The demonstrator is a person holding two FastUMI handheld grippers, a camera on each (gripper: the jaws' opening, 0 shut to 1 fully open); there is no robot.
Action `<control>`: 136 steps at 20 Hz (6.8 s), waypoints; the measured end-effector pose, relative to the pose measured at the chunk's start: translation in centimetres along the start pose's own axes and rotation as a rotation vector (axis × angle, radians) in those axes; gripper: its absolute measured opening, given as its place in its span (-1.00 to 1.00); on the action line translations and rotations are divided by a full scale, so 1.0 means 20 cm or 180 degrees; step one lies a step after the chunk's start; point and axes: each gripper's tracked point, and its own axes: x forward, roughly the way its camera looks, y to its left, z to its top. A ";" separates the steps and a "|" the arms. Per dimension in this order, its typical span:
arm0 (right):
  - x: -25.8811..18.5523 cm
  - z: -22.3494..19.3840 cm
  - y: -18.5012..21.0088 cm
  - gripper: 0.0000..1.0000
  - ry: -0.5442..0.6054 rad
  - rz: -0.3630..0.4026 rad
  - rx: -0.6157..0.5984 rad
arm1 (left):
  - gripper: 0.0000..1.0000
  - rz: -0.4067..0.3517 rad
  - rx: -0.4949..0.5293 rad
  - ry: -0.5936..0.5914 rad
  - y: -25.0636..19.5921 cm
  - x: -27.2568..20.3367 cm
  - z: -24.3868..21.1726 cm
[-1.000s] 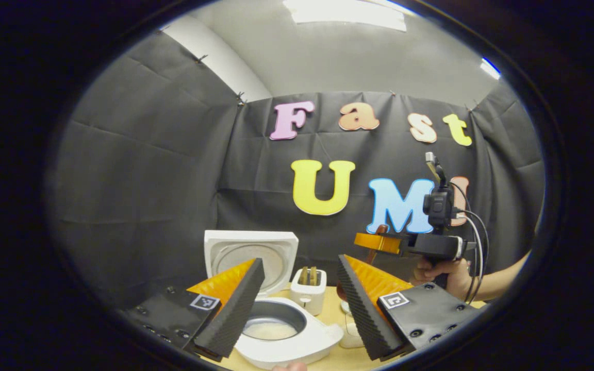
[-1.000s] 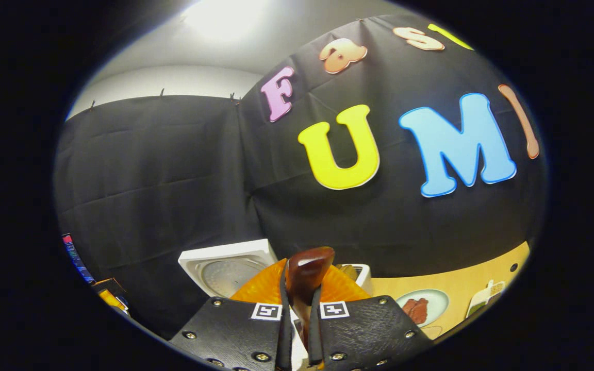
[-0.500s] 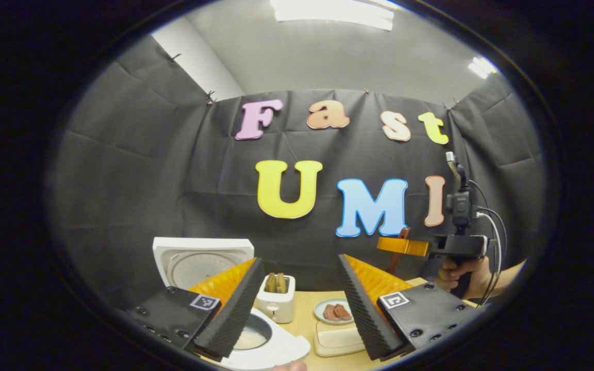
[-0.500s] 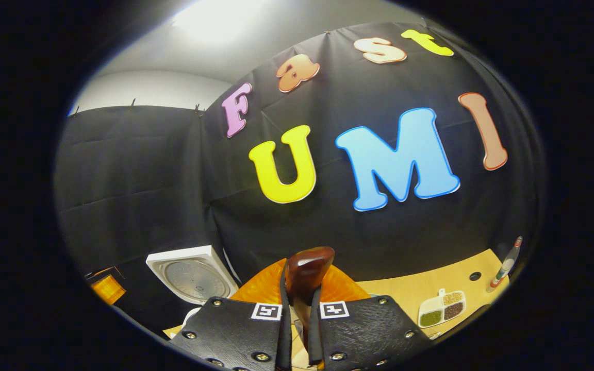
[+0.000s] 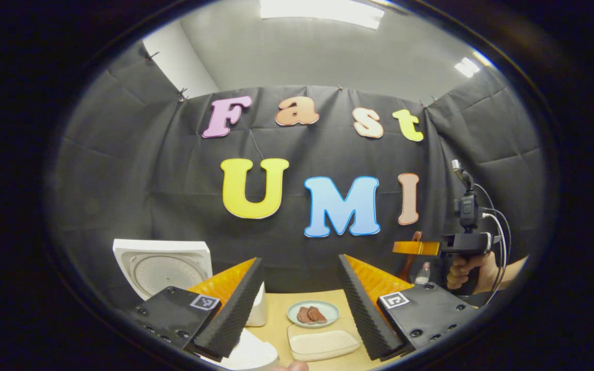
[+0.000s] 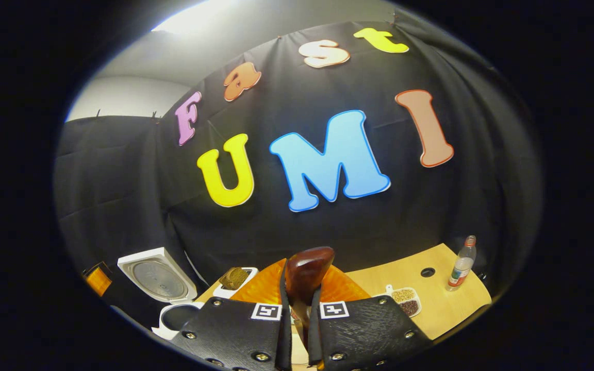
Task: Close the left gripper, press the button to open the rice cooker; take a wooden spoon from the chopstick holder with the right hand, scoop a spoonful of rice and pour it into the rice cooker, then put the wooden spoon back into the chopstick holder.
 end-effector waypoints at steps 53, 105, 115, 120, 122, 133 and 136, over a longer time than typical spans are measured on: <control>0.04 -0.43 -0.57 0.75 0.0387 -0.1050 -0.0461 | 0.99 0.0720 -0.0121 0.0060 0.19 -0.03 -0.01; 0.29 0.21 -0.17 0.75 -0.0118 -0.0220 -0.0435 | 0.91 0.2337 0.0046 0.0856 1.71 0.60 -0.25; 0.22 0.22 -0.03 0.75 -0.0139 -0.0077 -0.0687 | 0.89 0.2477 0.0252 0.0495 1.39 0.30 -0.35; 0.19 0.20 0.07 0.75 -0.0114 0.0059 -0.0852 | 0.89 0.2506 0.0288 0.0459 1.25 0.17 -0.48; 0.18 0.20 0.10 0.75 -0.0120 0.0087 -0.0837 | 0.89 0.2501 0.0288 0.0482 1.21 0.14 -0.52; 0.15 0.19 0.13 0.75 -0.0042 0.0144 -0.0760 | 0.89 0.2461 0.0142 0.0737 1.06 0.02 -0.73; 0.15 0.19 0.16 0.75 -0.0040 0.0184 -0.0778 | 0.92 0.2393 0.0056 0.0903 1.01 -0.02 -0.86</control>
